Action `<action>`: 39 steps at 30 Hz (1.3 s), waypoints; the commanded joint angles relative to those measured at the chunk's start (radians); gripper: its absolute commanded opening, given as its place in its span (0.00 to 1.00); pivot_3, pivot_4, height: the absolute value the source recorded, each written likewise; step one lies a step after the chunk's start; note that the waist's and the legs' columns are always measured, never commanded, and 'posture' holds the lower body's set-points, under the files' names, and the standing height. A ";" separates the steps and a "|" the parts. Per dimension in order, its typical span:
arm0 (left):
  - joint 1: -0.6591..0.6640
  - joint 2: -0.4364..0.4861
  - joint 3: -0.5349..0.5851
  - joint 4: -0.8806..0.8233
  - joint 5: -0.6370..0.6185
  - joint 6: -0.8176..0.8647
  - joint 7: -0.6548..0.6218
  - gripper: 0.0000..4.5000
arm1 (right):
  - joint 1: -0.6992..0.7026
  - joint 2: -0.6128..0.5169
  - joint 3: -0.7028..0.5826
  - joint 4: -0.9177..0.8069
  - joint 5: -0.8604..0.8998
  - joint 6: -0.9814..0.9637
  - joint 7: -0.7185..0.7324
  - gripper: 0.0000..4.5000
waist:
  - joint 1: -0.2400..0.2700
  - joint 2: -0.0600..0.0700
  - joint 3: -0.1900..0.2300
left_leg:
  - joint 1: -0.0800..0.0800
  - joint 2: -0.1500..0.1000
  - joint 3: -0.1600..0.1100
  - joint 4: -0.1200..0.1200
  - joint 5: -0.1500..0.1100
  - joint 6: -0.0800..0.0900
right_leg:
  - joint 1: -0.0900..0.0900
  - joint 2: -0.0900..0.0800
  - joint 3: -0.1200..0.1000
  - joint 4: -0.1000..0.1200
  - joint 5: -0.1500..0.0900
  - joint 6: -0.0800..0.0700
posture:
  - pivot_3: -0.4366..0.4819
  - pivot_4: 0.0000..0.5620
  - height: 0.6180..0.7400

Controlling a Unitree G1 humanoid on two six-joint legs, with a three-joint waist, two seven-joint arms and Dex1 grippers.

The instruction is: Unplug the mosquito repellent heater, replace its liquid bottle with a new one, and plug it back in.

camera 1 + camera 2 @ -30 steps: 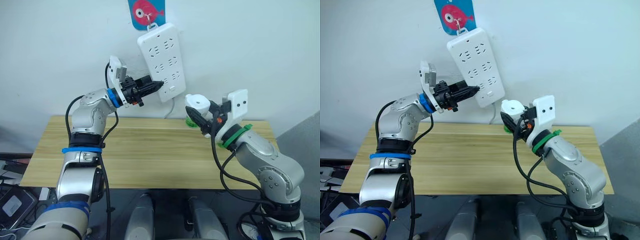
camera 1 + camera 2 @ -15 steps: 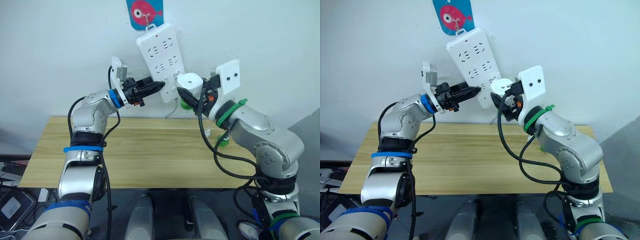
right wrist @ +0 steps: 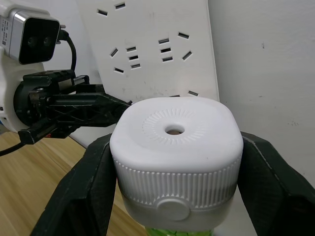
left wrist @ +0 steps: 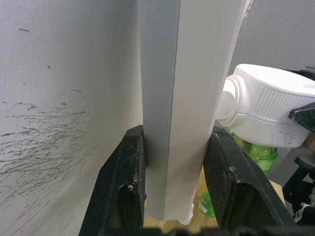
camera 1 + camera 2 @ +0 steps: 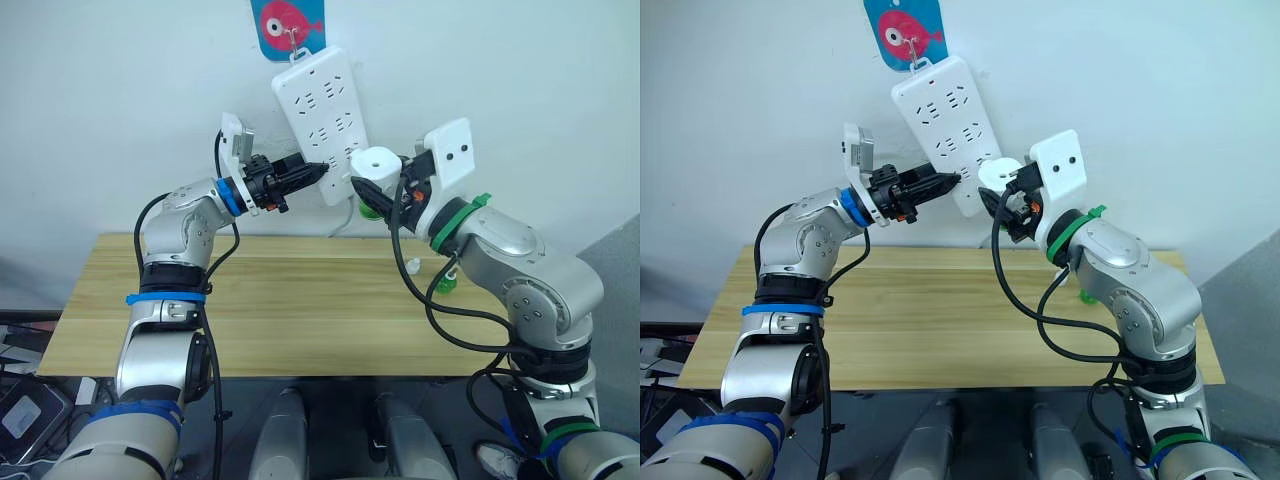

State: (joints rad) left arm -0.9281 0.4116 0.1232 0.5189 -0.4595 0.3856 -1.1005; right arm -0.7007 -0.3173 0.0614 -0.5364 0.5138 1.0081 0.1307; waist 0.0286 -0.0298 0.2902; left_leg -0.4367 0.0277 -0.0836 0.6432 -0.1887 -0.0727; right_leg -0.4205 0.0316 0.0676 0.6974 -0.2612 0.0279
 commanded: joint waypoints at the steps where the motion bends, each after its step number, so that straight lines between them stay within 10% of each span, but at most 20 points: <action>1: -0.014 -0.009 -0.008 -0.038 -0.007 -0.003 -0.006 0.29 | -0.045 -0.013 0.015 0.012 -0.037 -0.012 0.014 0.67 | -0.001 0.000 0.000 | 0.000 0.000 0.000 0.000 0.000 0.000 | 0.000 0.000 0.000 0.000 0.000 0.000 | 0.62 0.39 1.00; 13: -0.003 -0.025 -0.012 -0.053 0.003 -0.012 -0.003 0.29 | -0.174 0.138 -0.063 0.142 -0.032 0.089 -0.059 0.67 | -0.007 0.000 0.000 | 0.000 0.001 0.001 0.000 0.001 0.001 | 0.000 0.000 0.000 0.001 0.000 0.001 | 0.62 0.39 1.00; 21: 0.013 -0.024 -0.010 -0.079 -0.003 0.001 0.000 0.29 | -0.132 0.010 0.214 0.170 -0.261 -0.084 0.019 0.67 | -0.013 0.001 -0.001 | 0.002 0.002 0.003 0.000 0.005 0.005 | 0.000 0.000 0.000 0.000 0.003 0.001 | 0.63 0.39 1.00; 28: 0.016 -0.025 -0.008 -0.090 -0.003 0.008 -0.001 0.29 | -0.106 0.260 -0.003 0.222 -0.147 -0.027 -0.047 0.67 | -0.021 0.000 -0.003 | 0.002 0.003 0.002 -0.001 0.006 0.005 | 0.000 0.000 -0.001 0.001 0.003 0.000 | 0.64 0.38 1.00; 39: 0.018 -0.019 -0.013 -0.081 0.007 -0.005 -0.004 0.29 | -0.095 0.189 0.071 0.216 -0.222 -0.074 0.028 0.67 | -0.024 0.001 -0.004 | 0.002 0.002 0.003 -0.003 0.009 0.005 | -0.001 0.000 0.000 -0.001 0.006 0.001 | 0.64 0.36 1.00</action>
State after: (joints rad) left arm -0.9026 0.4214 0.1461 0.4985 -0.4298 0.3806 -1.0581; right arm -0.7933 -0.1299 0.1063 -0.3450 0.3176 0.9471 0.1543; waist 0.0048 -0.0291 0.2863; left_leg -0.4347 0.0296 -0.0806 0.6402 -0.1802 -0.0675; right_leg -0.4210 0.0319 0.0673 0.6965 -0.2554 0.0291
